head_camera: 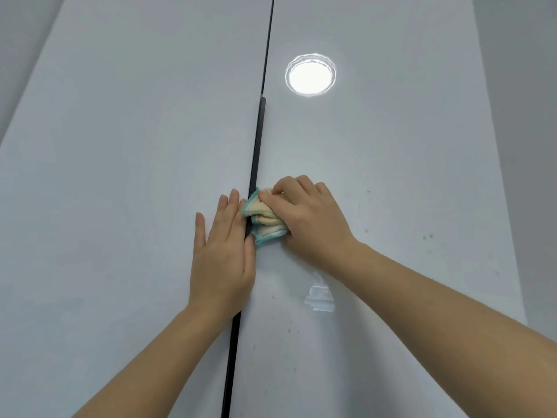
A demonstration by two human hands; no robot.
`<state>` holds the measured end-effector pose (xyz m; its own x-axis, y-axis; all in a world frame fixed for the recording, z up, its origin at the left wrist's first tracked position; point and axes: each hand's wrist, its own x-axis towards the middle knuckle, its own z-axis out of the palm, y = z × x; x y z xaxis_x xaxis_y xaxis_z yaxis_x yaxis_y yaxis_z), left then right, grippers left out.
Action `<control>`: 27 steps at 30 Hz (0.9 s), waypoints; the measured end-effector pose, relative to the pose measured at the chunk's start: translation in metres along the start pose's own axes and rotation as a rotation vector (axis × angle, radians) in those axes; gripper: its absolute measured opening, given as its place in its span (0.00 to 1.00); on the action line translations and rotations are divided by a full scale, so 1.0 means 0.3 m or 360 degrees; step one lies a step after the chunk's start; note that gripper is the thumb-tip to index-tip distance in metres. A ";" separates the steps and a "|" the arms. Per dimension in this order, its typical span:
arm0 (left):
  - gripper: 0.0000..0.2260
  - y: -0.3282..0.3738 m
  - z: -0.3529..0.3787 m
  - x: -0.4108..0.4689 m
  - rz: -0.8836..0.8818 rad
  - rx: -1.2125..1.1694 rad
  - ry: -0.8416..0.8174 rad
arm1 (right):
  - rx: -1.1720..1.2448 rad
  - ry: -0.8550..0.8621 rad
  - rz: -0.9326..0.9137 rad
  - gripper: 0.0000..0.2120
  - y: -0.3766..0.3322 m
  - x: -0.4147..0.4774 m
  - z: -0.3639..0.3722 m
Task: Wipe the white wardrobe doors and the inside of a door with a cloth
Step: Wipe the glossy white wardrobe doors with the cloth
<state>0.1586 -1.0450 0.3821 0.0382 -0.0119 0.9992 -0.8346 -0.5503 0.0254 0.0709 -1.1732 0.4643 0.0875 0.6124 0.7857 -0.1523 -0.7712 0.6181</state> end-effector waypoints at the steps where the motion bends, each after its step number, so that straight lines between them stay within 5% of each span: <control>1: 0.26 0.000 0.002 -0.002 -0.0011 0.0028 0.0010 | -0.0031 -0.0005 -0.0004 0.21 0.018 0.004 -0.003; 16: 0.26 -0.009 0.012 -0.007 0.0009 0.0220 -0.0031 | -0.0151 0.0150 0.1076 0.20 0.429 -0.277 -0.230; 27: 0.26 -0.012 0.013 -0.007 0.0018 0.0182 0.0004 | -0.0264 0.0320 0.1632 0.19 0.503 -0.449 -0.301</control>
<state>0.1637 -1.0463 0.3797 0.0273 -0.0167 0.9995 -0.7668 -0.6418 0.0103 -0.0527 -1.3562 0.4494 -0.3217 -0.2890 0.9017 -0.1950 -0.9117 -0.3617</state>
